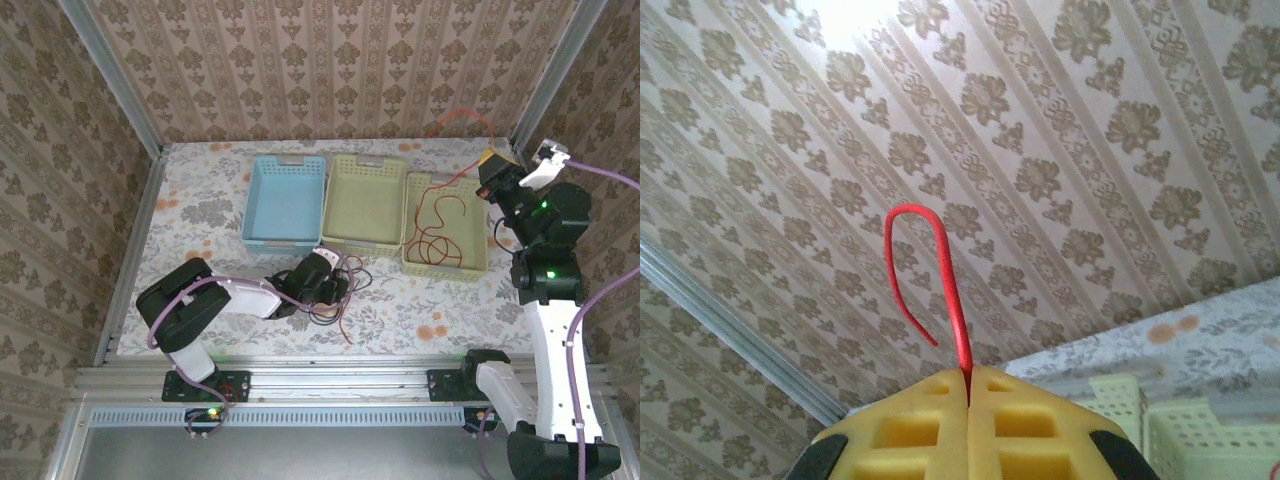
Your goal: Untangle the cables
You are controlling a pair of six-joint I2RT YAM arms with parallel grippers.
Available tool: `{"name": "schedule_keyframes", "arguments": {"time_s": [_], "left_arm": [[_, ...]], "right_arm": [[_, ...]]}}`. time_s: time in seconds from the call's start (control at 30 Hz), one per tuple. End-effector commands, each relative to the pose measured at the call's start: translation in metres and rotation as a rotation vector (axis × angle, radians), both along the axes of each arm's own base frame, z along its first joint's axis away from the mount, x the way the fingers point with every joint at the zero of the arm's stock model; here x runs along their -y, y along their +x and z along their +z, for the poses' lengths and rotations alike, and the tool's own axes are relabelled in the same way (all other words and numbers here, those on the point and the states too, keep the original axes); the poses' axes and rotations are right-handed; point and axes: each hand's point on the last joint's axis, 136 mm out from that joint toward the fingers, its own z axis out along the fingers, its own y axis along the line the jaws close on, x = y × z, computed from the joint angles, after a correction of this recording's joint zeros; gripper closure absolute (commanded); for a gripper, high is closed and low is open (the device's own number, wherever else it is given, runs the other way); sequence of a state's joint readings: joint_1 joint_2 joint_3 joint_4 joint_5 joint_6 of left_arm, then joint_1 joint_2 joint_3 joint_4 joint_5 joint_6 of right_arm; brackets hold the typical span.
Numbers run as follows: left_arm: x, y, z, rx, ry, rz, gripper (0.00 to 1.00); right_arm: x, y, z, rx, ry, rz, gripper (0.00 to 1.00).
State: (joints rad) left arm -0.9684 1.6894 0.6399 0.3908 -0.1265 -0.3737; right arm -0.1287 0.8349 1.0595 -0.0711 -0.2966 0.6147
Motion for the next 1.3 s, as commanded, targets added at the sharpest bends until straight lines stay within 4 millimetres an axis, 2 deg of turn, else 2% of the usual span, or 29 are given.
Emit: {"name": "schedule_keyframes", "arguments": {"time_s": [0.0,0.13,0.33,0.43,0.5,0.6,0.77,0.87,0.97,1.1,1.27], "left_arm": [[-0.034,-0.024,-0.050,-0.126,0.163,0.007,0.40],[-0.033,-0.024,-0.052,-0.128,0.165,0.003,0.41],[-0.033,-0.025,-0.052,-0.127,0.165,0.000,0.40],[-0.033,-0.025,-0.051,-0.125,0.164,0.001,0.40],[-0.033,-0.025,-0.051,-0.125,0.164,-0.001,0.40],[-0.032,-0.024,-0.052,-0.127,0.165,-0.002,0.40],[-0.031,-0.024,-0.052,-0.129,0.164,-0.007,0.40],[-0.031,-0.024,-0.052,-0.130,0.165,-0.009,0.40],[-0.030,-0.025,-0.052,-0.130,0.167,-0.011,0.41],[-0.030,-0.024,-0.052,-0.132,0.167,-0.010,0.41],[-0.030,-0.024,-0.053,-0.135,0.172,-0.013,0.40]], "right_arm": [[-0.008,-0.016,0.040,0.117,0.002,0.041,1.00],[-0.015,-0.012,0.040,0.105,0.033,0.090,1.00],[0.017,-0.006,0.011,0.003,-0.018,-0.110,1.00],[0.018,-0.004,0.013,0.012,-0.024,-0.111,1.00],[0.005,-0.001,0.021,0.038,-0.014,-0.031,1.00],[-0.026,0.005,0.029,0.061,0.021,0.159,1.00],[-0.076,0.013,0.016,-0.002,0.051,0.421,1.00],[-0.106,0.007,0.012,-0.021,0.085,0.591,1.00],[-0.131,-0.007,0.014,-0.016,0.060,0.711,1.00],[-0.147,-0.025,0.028,0.024,0.031,0.795,1.00],[-0.124,-0.041,0.064,0.144,-0.052,0.621,1.00]]}}
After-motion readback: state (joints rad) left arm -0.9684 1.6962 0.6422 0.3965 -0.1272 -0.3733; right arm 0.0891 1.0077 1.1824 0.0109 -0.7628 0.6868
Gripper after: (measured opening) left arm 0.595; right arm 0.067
